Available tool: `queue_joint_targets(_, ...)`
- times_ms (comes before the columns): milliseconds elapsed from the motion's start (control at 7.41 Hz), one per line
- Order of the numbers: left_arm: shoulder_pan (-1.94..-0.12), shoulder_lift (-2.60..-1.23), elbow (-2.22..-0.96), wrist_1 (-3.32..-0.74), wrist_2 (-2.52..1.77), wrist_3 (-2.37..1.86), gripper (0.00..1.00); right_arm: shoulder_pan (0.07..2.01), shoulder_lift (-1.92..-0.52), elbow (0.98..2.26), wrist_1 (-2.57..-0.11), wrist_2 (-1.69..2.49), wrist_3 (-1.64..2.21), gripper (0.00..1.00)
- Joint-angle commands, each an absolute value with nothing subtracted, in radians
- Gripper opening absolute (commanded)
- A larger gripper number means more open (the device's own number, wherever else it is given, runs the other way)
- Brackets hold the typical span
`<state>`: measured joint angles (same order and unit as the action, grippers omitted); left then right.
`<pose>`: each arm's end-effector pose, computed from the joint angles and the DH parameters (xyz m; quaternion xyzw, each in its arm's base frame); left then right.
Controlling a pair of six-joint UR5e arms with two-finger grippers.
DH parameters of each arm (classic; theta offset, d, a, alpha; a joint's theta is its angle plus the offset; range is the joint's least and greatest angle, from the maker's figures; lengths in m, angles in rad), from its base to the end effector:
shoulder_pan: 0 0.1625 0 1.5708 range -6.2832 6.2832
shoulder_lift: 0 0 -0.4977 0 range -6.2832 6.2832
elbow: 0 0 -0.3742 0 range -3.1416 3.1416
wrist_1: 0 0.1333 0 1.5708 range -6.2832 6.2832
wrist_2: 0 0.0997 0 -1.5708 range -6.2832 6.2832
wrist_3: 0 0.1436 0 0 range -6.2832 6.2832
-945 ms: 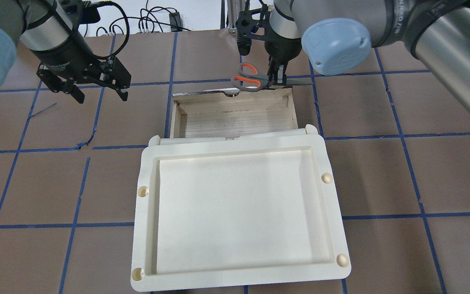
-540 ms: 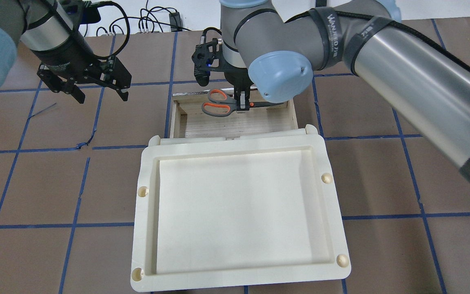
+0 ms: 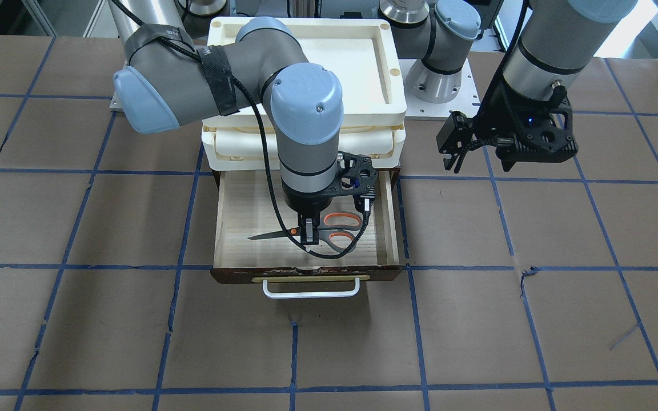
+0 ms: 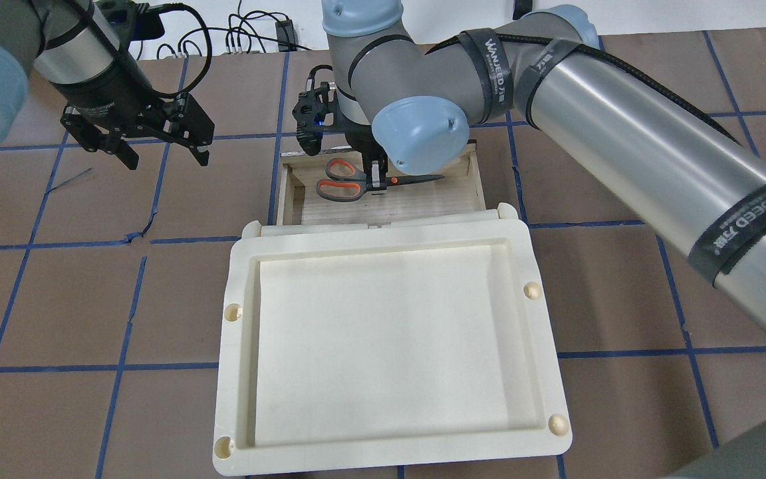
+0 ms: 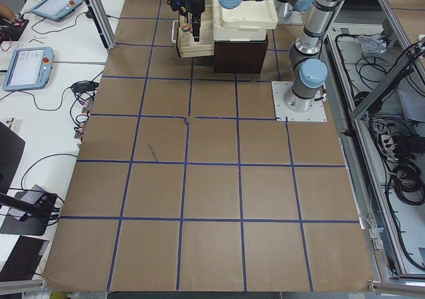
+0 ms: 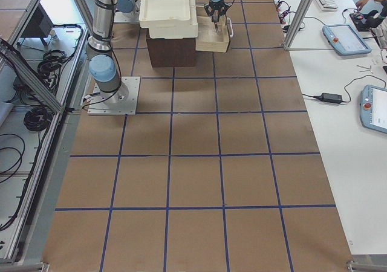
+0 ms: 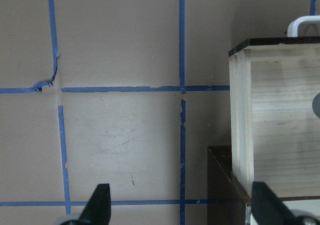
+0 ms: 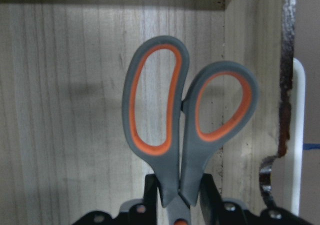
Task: Put scissors in drawer and close it
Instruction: 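Carry the scissors with the right gripper over the open drawer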
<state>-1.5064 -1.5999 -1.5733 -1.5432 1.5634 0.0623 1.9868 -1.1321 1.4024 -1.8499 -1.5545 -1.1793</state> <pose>-0.1027 -0.4953 0.5042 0.0011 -1.0000 -0.0018 0.0038 0.3960 -0.5608 0.3705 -0.7157 0.6983 -0.0071 0.0059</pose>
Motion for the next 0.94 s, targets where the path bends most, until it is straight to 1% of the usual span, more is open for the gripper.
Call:
queue_joint_targets(0,-1.506,-1.598,-1.574,-1.545,1.565,0.061,1.0,1.988,-1.124,1.425,-1.858,-1.554,-1.169,0.09)
queue_joint_targets(810,-1.502,-1.6,-1.575,-1.543,1.563,0.057,1.0,1.988,-1.086,1.427,-1.89,-1.545,-1.134,0.09)
